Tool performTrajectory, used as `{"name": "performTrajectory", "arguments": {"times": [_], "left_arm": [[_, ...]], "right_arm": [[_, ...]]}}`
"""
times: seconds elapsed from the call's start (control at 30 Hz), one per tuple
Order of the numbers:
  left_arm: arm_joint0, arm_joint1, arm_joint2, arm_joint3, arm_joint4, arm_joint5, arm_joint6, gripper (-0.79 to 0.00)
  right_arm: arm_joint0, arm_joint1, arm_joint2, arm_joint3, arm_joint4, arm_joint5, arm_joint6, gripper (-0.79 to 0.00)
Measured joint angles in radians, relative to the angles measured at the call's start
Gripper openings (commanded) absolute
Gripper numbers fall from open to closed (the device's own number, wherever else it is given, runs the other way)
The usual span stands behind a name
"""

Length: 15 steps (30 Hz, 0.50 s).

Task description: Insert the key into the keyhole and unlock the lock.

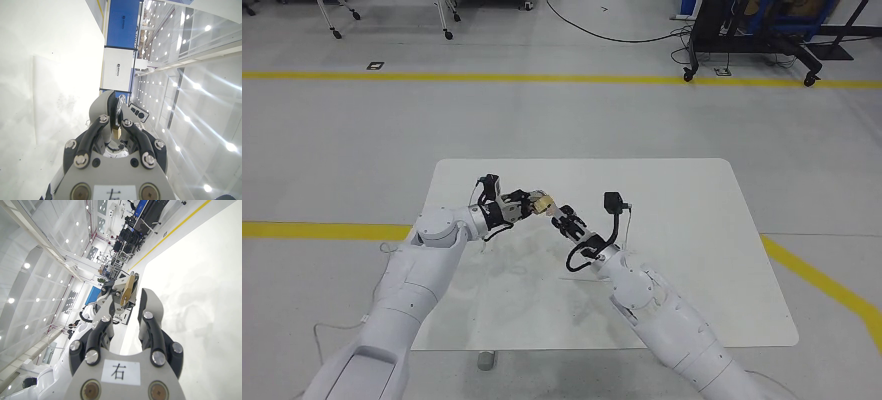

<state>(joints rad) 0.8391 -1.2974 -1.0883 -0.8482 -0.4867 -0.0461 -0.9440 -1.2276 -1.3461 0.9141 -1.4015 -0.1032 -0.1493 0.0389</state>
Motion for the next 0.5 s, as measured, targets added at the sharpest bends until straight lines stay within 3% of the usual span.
{"name": "performTrajectory", "arguments": {"times": [0.27, 0.4, 0.5], "left_arm": [[0.007, 0.000, -0.006, 0.001, -0.027, 0.052, -0.012, -0.785], [0.002, -0.007, -0.005, 0.032, -0.098, 0.150, -0.052, -0.785], [-0.007, -0.013, 0.003, 0.061, -0.143, 0.220, -0.089, -0.785]], "right_arm": [[-0.028, 0.004, 0.046, -0.042, -0.015, -0.027, -0.006, 0.000], [-0.063, 0.013, 0.079, -0.095, -0.046, -0.146, -0.023, 0.000], [-0.092, 0.017, 0.099, -0.119, -0.033, -0.256, -0.017, -0.194]]}}
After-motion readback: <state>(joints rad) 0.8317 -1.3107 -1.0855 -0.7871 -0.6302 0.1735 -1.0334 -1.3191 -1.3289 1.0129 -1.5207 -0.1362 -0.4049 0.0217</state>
